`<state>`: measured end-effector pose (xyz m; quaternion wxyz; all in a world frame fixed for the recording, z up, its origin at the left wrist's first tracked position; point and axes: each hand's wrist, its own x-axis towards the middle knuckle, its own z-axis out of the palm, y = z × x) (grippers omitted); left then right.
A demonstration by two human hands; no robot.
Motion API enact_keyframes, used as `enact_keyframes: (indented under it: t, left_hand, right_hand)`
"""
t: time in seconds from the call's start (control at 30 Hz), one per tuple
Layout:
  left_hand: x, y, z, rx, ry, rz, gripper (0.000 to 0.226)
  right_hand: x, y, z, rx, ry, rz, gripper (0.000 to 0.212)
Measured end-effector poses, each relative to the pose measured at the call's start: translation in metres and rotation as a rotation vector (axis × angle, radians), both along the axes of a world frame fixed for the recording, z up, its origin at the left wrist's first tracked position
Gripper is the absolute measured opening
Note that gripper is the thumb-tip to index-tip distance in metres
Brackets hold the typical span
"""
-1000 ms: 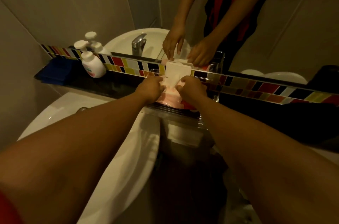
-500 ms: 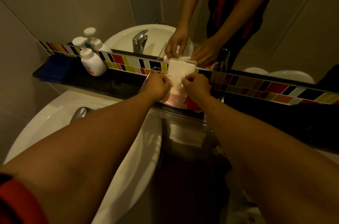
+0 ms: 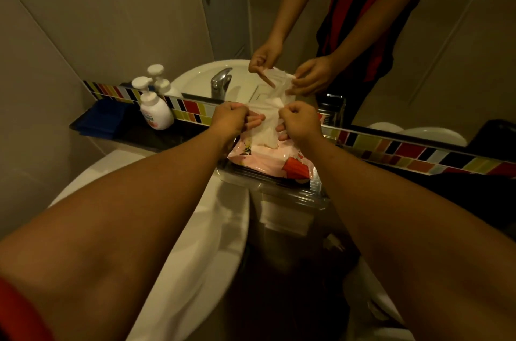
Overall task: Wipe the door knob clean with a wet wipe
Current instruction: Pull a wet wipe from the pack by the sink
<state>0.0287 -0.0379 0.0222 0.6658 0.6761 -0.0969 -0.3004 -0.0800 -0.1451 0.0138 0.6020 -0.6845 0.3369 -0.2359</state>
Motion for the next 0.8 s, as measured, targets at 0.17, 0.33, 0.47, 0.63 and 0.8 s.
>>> enact_keyframes:
  t: [0.17, 0.33, 0.47, 0.63, 0.8]
  left_hand:
    - [0.007, 0.025, 0.036, 0.007, -0.085, 0.017, 0.020]
    - [0.008, 0.076, 0.068, -0.087, -0.048, 0.024, 0.021]
    - [0.007, 0.133, 0.092, -0.205, 0.013, 0.042, 0.027]
    - [0.009, 0.224, 0.111, -0.184, -0.083, 0.181, 0.016]
    - [-0.006, 0.347, 0.120, -0.050, -0.222, 0.211, 0.037]
  right_hand:
    - [0.005, 0.012, 0.032, -0.044, -0.003, 0.058, 0.015]
    - [0.014, 0.049, 0.062, -0.007, 0.000, 0.141, 0.013]
    - [0.022, 0.102, 0.089, 0.033, 0.028, 0.256, 0.014]
    - [0.031, 0.181, 0.117, -0.054, 0.011, 0.417, 0.019]
    - [0.033, 0.270, 0.131, -0.261, 0.115, 0.675, 0.019]
